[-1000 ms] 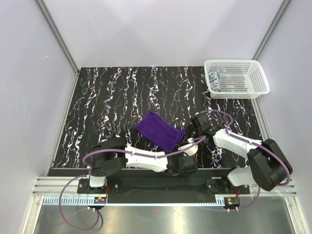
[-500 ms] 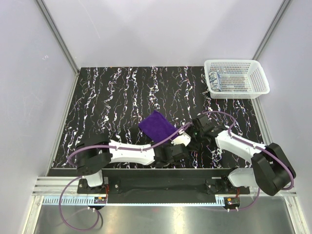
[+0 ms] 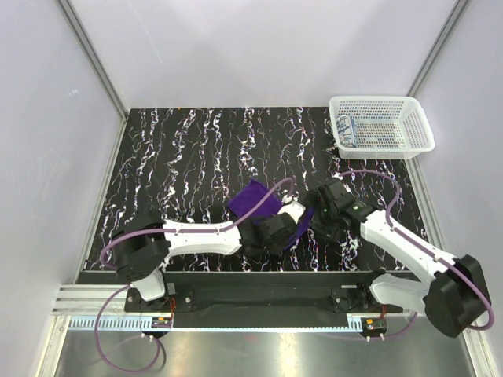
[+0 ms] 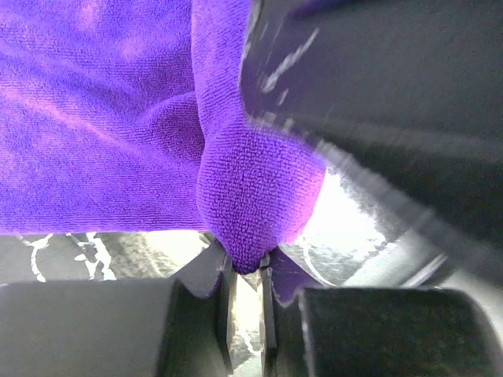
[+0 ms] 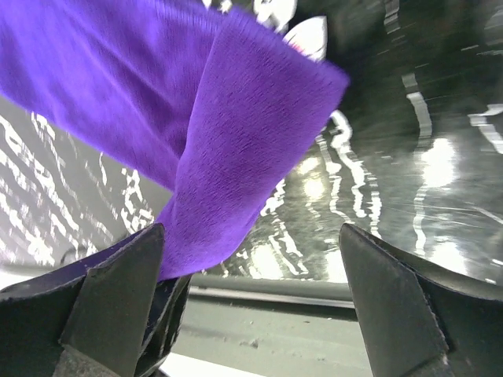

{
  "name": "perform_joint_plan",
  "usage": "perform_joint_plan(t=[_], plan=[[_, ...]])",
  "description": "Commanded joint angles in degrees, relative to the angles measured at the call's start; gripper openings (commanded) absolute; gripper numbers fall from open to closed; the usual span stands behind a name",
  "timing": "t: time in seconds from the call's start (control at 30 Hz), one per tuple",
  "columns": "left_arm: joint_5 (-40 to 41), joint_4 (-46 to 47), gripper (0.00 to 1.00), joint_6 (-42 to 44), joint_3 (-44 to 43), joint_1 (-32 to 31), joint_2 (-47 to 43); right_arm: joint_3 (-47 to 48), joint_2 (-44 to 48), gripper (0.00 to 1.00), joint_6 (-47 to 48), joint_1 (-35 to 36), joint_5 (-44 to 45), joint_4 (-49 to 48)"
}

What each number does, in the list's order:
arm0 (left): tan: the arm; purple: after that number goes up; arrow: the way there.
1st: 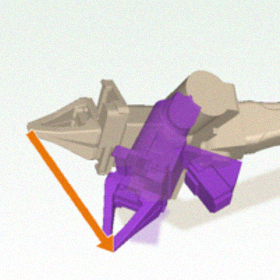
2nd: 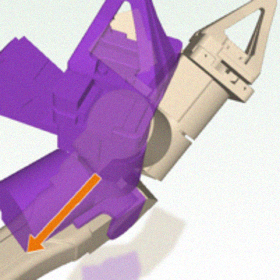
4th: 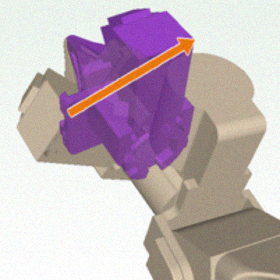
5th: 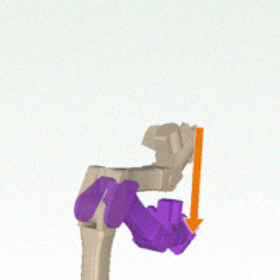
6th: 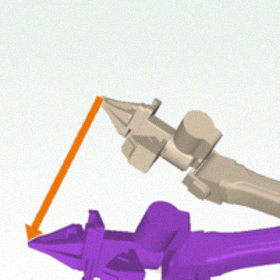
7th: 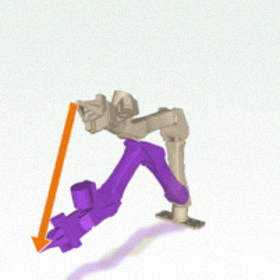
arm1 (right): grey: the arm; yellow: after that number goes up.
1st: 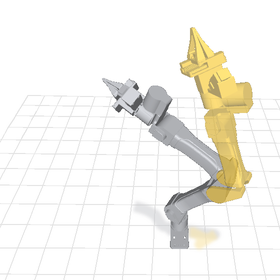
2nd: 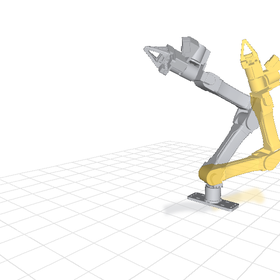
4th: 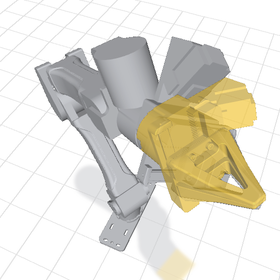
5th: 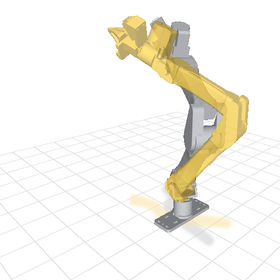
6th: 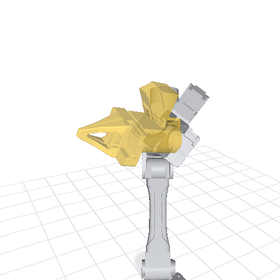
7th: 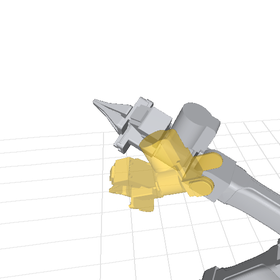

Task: Roll the towels
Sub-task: Roll the towel

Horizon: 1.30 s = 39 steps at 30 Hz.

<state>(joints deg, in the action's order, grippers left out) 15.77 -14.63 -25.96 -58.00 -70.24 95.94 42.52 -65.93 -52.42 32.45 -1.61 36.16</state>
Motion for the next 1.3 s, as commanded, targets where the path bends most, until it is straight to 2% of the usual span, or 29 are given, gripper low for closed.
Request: perform_joint_plan(t=[0.0,0.27,0.4,0.63,0.73,0.97,1.13,1.27], plan=[[-4.87,1.27,0.0,-1.38,0.95,1.07,-1.9,3.27,3.7,1.0,-1.62,0.43,8.19,5.49],[-12.42,5.05,0.0,-5.86,5.08,4.23,-3.74,1.34,14.06,1.0,-5.49,0.42,14.88,5.59],[-15.32,6.98,0.0,-8.31,6.66,5.11,-3.66,-1.99,20.57,1.0,-5.06,0.51,13.39,-0.02],[-26.66,17.42,0.0,-15.26,11.76,9.32,-3.92,-7.79,16.63,1.0,-5.58,0.43,-1.0,-9.16],[-31.66,21.64,0.0,-18.68,14.74,11.61,-4.09,-12.19,17.59,1.0,-7.51,0.42,-3.66,-14.44],[-40.53,30.79,0.0,-26.51,19.05,16.97,-4.1,-17.29,19.17,1.0,-8.04,0.42,-4.28,-20.07],[-44.42,34.84,0.0,-29.59,19.68,18.73,-2.69,-19.85,17.24,1.0,-8.57,0.51,-5.77,-27.01],[-48.89,41.51,0.0,-34.07,21.43,20.4,-1.02,-20.11,14.61,1.0,-8.13,0.43,-5.78,-30.01]])
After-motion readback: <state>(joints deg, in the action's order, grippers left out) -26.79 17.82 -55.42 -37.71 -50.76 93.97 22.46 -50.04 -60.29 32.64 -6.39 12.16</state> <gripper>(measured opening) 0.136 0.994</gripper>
